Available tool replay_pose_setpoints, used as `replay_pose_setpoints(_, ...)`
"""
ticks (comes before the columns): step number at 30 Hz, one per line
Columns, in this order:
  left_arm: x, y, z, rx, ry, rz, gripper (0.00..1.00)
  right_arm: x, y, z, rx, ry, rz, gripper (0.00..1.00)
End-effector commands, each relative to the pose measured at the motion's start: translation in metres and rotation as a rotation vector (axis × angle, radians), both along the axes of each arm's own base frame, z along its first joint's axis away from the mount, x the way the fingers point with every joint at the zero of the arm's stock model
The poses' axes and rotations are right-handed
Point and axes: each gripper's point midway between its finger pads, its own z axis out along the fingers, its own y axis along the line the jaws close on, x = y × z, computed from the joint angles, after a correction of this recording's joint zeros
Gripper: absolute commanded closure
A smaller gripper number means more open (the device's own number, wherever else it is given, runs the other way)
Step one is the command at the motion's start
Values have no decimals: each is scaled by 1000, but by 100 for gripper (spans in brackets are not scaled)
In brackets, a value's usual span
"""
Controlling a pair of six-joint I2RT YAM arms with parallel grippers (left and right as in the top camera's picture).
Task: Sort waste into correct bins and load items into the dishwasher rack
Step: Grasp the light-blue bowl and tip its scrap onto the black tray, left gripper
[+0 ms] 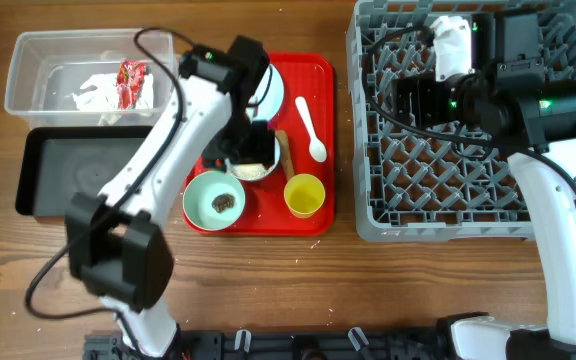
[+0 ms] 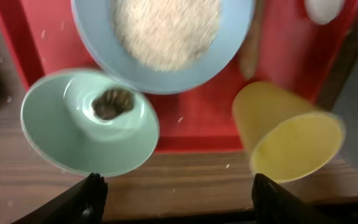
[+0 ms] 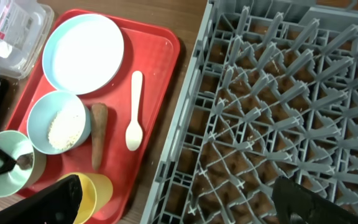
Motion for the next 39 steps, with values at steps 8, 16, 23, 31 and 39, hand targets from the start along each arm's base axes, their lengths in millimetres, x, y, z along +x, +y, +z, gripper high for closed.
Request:
replay_pose_setpoints(8, -51, 4, -84, 1, -66, 8, 28, 9, 7, -5, 33, 17, -12, 0)
replay_pose_setpoints(16, -48, 13, -105, 38, -115, 17, 82, 12, 7, -4, 35, 6, -12, 0)
replay_pose_setpoints(23, -60, 21, -90, 62, -51, 28, 96, 13, 7, -3, 35, 1, -12, 0)
replay_pose_setpoints(31, -4, 59, 11, -95, -287, 142, 96, 15, 8, -1, 38, -9, -12, 0)
replay_pose_setpoints(39, 34, 211, 45, -775, -534, 433, 96, 18, 13, 0, 111, 8, -68, 0)
